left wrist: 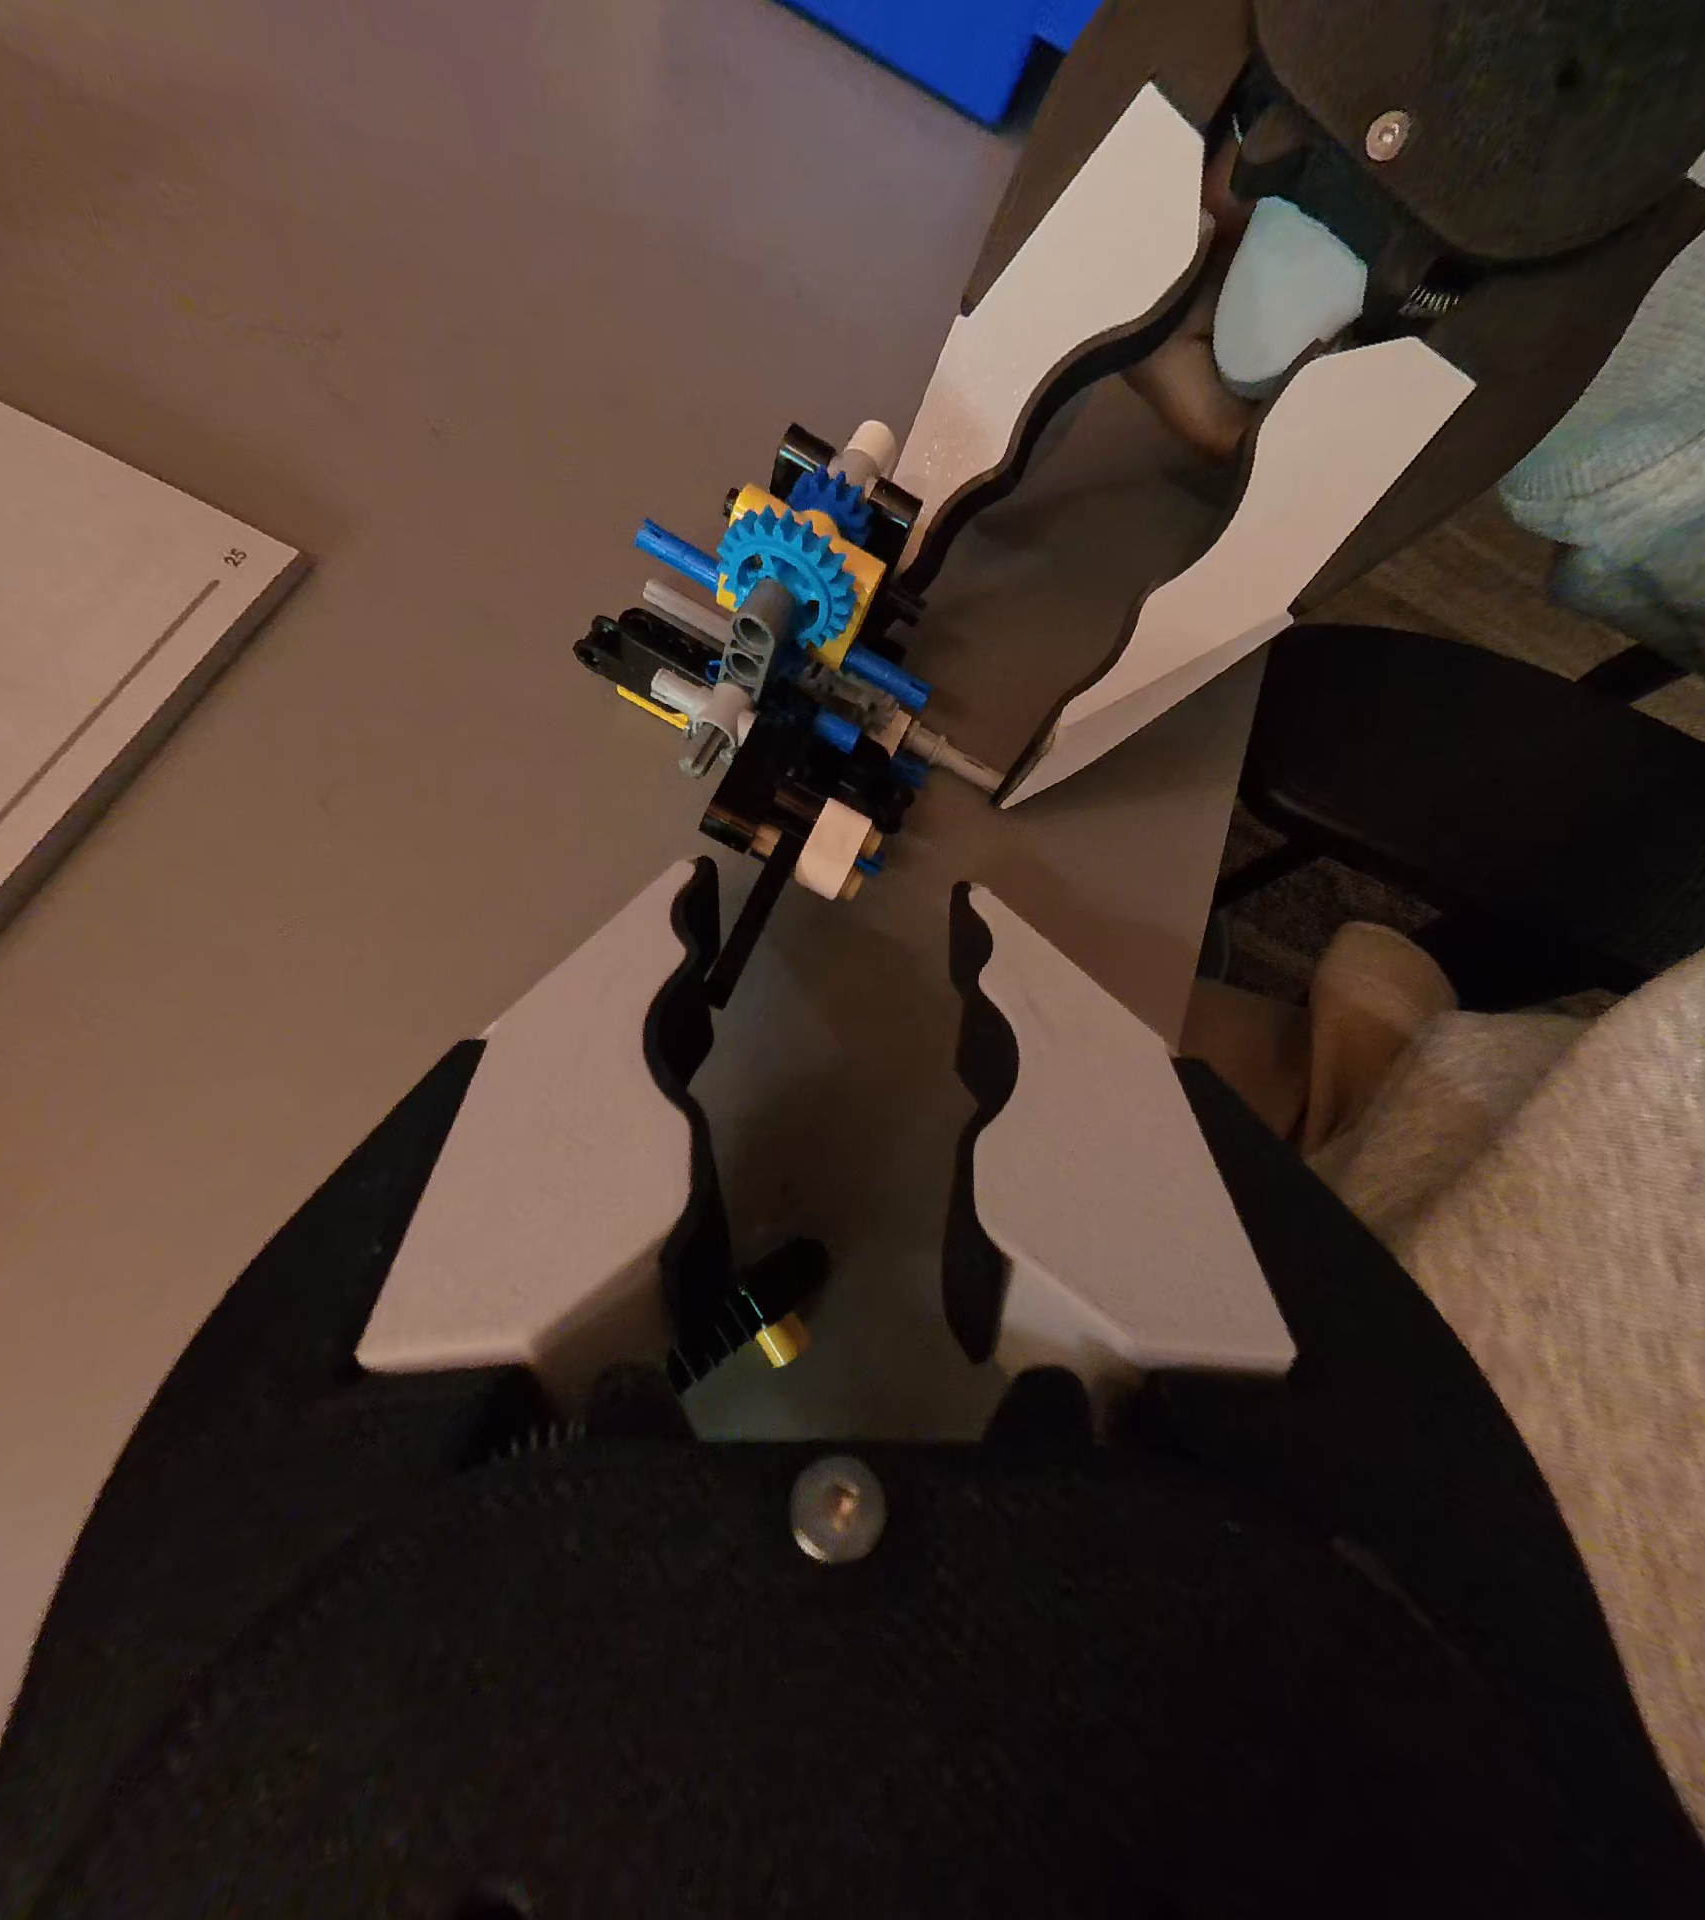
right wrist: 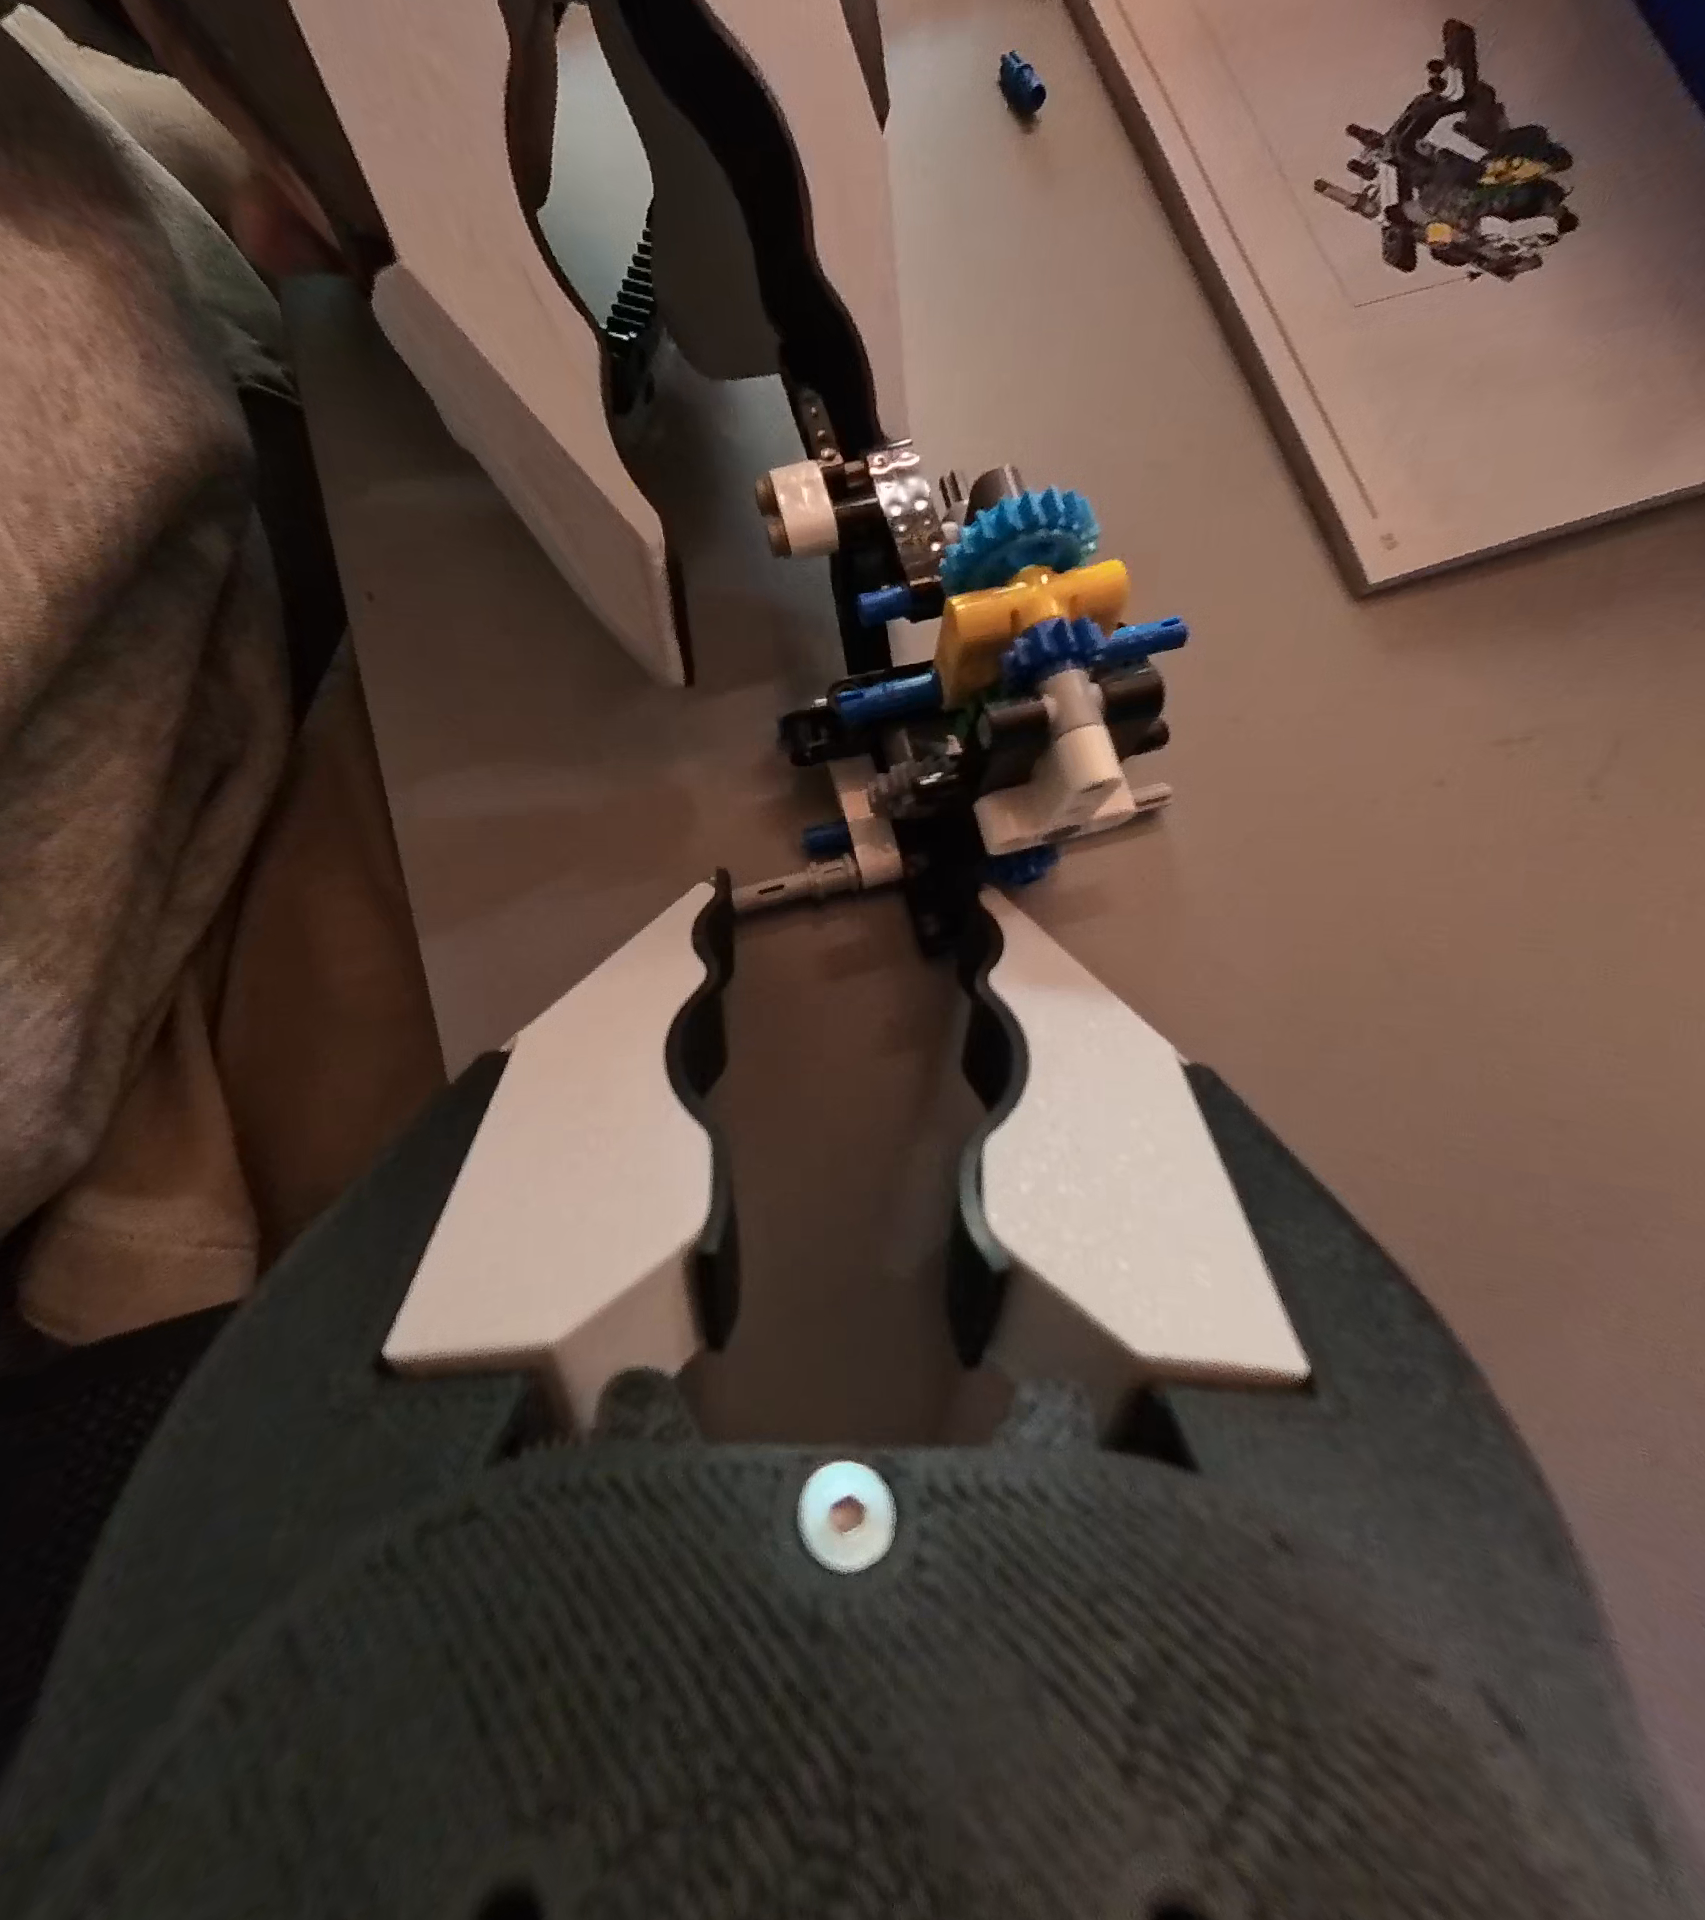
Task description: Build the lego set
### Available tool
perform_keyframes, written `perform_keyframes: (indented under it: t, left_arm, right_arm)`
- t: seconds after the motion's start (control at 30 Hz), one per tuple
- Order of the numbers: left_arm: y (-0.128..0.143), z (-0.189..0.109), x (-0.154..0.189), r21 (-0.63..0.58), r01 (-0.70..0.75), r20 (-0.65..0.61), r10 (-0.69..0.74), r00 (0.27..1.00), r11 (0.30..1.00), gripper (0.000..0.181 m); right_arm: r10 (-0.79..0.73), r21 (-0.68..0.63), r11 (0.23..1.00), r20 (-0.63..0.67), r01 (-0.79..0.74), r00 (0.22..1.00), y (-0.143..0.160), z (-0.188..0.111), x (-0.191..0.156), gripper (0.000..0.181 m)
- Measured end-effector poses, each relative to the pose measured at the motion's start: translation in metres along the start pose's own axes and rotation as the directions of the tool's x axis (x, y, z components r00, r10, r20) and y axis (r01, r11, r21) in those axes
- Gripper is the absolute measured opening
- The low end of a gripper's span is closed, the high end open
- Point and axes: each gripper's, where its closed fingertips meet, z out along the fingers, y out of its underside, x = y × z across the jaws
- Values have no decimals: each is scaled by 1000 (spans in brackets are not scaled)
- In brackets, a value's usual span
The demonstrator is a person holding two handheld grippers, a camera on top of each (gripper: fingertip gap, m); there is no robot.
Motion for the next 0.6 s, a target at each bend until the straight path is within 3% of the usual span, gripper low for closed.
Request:
perform_keyframes:
  t: [0.6]
  left_arm:
    - [0, -3, -2, 4, 55, -37, -55, 998, 998, 44]
  right_arm:
    - [10, 29, 1000, -4, -10, 1000, -3, 1, 1, 44]
